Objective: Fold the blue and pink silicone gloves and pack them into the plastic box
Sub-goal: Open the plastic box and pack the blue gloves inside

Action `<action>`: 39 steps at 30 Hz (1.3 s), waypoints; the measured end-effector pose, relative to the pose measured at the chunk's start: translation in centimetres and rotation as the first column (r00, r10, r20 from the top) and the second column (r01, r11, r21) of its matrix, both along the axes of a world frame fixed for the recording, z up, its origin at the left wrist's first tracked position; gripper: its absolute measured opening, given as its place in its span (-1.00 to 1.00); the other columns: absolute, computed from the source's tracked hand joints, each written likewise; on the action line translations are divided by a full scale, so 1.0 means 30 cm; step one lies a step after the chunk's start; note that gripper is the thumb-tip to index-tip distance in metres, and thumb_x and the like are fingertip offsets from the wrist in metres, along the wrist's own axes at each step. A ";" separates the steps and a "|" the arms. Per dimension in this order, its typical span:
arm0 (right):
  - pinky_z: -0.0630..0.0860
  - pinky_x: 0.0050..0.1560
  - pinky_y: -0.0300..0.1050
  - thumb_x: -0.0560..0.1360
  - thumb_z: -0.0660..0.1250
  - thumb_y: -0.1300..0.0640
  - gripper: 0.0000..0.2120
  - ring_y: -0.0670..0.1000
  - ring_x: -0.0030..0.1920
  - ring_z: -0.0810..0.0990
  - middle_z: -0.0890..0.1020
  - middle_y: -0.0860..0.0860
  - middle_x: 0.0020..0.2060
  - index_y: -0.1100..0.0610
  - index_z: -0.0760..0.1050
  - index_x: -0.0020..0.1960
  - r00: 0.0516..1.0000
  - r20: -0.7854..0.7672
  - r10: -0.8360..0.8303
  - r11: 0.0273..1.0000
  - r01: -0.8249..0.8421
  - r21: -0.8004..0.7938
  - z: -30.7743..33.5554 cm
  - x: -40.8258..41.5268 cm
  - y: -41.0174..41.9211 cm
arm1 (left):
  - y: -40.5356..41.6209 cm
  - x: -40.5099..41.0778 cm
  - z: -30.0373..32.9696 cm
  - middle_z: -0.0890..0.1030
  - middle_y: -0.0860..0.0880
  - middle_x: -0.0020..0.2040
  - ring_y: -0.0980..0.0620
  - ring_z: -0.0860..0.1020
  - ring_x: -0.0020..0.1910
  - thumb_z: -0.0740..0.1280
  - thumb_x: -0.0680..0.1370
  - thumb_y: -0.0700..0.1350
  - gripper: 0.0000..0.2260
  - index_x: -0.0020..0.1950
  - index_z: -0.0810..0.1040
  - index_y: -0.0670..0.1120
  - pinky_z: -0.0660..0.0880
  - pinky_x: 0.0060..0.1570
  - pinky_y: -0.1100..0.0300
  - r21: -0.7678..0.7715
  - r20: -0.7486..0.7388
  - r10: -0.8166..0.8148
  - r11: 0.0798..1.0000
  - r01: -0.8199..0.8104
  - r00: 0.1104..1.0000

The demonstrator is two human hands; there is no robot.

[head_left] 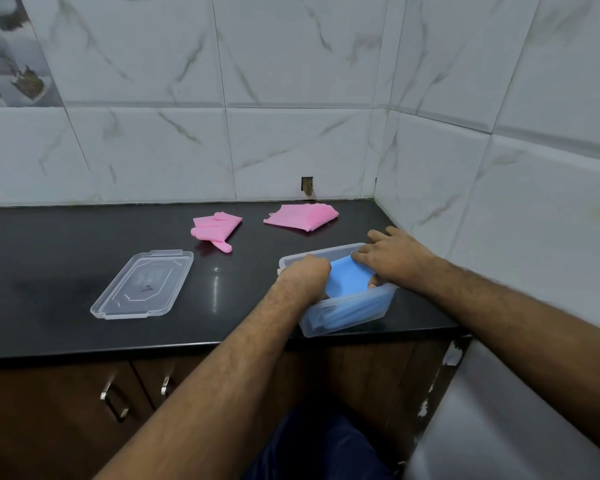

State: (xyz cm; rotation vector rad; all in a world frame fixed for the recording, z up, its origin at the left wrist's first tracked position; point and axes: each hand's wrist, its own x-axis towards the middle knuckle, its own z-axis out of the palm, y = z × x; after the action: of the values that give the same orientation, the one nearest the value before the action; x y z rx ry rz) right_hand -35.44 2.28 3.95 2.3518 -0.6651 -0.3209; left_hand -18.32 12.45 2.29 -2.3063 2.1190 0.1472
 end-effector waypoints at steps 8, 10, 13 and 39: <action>0.31 0.10 -0.05 0.53 0.40 -0.10 -0.38 0.03 0.32 0.39 0.44 -0.14 0.42 -0.14 0.25 0.53 0.985 -0.133 -0.109 0.985 0.125 0.119 0.046 0.034 0.008 | 0.005 -0.017 0.008 0.51 -0.14 0.29 -0.16 0.56 0.16 0.31 0.62 -0.21 -0.69 0.37 0.47 -0.17 0.49 -0.04 0.00 0.113 0.062 -0.027 0.993 0.020 0.998; 0.28 0.12 -0.05 0.55 0.39 -0.06 -0.35 0.04 0.35 0.37 0.40 -0.13 0.47 -0.16 0.19 0.57 0.975 -0.196 -0.105 0.983 0.132 0.127 0.058 0.049 0.006 | 0.007 -0.018 0.008 0.51 -0.14 0.29 -0.16 0.58 0.21 0.34 0.61 -0.21 -0.66 0.38 0.47 -0.18 0.48 -0.05 0.02 0.100 0.070 -0.021 0.995 0.014 0.997; 0.27 0.18 -0.05 0.56 0.39 -0.06 -0.30 0.04 0.38 0.34 0.37 -0.12 0.49 -0.18 0.12 0.60 0.960 -0.249 -0.129 0.973 0.171 0.153 0.070 0.058 0.001 | -0.001 -0.009 0.002 0.53 -0.14 0.27 -0.14 0.57 0.19 0.37 0.59 -0.18 -0.67 0.36 0.49 -0.16 0.49 -0.03 0.02 0.074 0.074 -0.018 0.997 0.012 0.997; 0.18 -0.11 -0.11 0.51 0.33 -0.28 -0.60 -0.03 0.08 0.39 0.63 -0.16 0.05 -0.12 0.56 0.27 0.990 0.097 0.100 0.987 -0.111 0.114 -0.033 0.013 -0.062 | -0.037 0.064 -0.032 0.57 0.15 -0.31 0.09 0.53 -0.21 0.45 0.48 0.11 -0.78 -0.30 0.59 0.05 0.26 -0.34 0.22 0.011 -0.011 -0.135 0.991 0.135 0.991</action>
State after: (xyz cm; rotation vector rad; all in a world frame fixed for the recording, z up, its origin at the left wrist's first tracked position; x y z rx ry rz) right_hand -35.05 0.41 2.97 2.5182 -0.5756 -0.2125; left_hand -16.40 11.36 1.34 -2.1510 2.2638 0.1704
